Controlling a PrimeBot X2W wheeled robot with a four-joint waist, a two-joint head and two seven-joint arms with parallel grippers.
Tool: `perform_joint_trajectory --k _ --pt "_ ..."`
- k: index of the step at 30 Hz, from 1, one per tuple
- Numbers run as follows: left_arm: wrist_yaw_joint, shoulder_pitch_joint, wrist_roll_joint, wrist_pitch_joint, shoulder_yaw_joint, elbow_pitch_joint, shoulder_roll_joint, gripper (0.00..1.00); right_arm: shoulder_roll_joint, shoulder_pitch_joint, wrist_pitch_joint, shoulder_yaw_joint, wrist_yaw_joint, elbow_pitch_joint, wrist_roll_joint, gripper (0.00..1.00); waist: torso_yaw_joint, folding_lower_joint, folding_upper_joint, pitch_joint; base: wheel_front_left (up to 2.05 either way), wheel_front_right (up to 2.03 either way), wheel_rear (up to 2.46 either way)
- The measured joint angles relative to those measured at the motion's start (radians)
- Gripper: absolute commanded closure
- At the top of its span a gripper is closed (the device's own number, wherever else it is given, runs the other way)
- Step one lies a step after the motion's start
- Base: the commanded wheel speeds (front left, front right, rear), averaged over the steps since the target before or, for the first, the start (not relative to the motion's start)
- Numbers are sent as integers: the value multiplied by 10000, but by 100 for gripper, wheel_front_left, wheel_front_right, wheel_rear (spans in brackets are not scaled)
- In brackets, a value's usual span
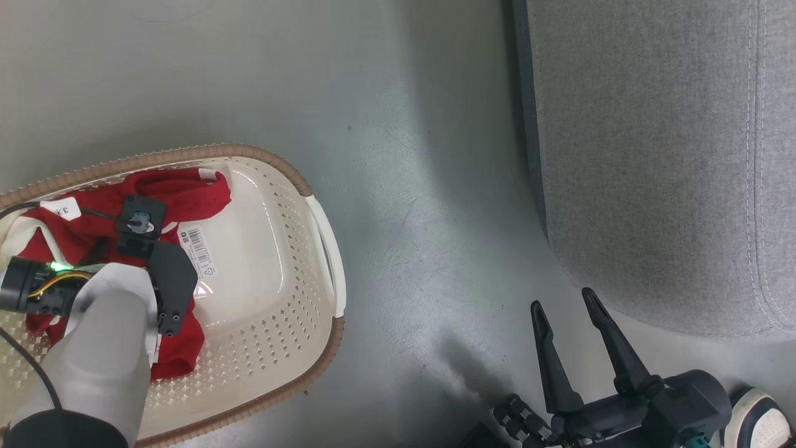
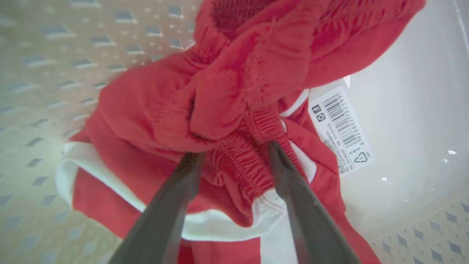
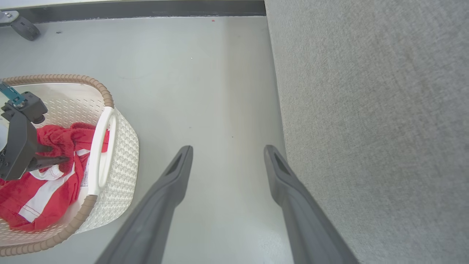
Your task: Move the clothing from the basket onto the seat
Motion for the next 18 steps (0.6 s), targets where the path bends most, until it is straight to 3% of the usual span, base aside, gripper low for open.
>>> perform_joint_trajectory --k 1,9,18 --pt "4 -29 0 0 2 27 -6 100 0 19 0 -8 0 -13 -2 0 3 0 0 10 0 0 0" --pt "54 -260 -10 -59 121 171 -33 100 10 -32 0 -23 0 -136 -90 0 26 0 0 24 0 0 0" --pt "81 -154 -288 -418 393 428 382 100 86 -880 0 50 176 13 -88 0 -117 0 0 -315 0 0 0"
